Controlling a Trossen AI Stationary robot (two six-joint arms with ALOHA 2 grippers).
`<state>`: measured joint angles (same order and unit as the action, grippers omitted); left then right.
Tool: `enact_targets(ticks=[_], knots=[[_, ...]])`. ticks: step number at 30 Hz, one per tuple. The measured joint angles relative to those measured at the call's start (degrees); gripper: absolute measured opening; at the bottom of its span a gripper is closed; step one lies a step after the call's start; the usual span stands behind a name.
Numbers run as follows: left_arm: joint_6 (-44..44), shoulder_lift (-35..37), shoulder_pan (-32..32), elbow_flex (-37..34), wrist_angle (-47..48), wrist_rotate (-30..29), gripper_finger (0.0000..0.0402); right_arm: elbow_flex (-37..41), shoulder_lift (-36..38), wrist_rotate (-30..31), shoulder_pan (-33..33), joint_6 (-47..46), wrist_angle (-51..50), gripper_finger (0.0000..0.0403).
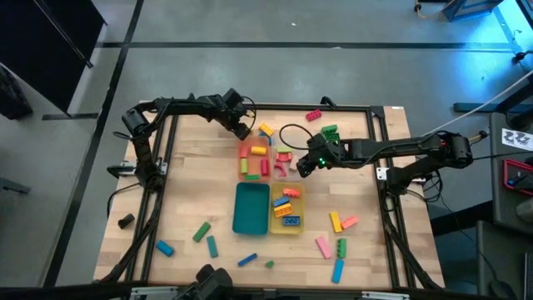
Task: Sort blocks by size
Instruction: Put the yellow arch block into the transparent bin
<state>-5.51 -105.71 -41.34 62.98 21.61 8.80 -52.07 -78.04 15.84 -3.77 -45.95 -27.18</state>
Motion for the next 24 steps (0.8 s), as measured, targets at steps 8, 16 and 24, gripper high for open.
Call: enact_targets(ticks=[8,16,24], knots=[[4.7,0.0,0.0,0.0,0.8,-0.1,0.0146,0.0,0.0,-1.5,0.0,0.0,0.0,0.0200],[10.0,0.0,0.0,0.0,0.9,-0.1,0.0049,0.0,0.0,-1.5,0.0,0.0,0.0,0.0200],[13.6,0.2,-0.1,4.4,3.0,-0.3,0.0023,0.0,0.0,-1.5,0.0,0.0,0.0,0.0200]])
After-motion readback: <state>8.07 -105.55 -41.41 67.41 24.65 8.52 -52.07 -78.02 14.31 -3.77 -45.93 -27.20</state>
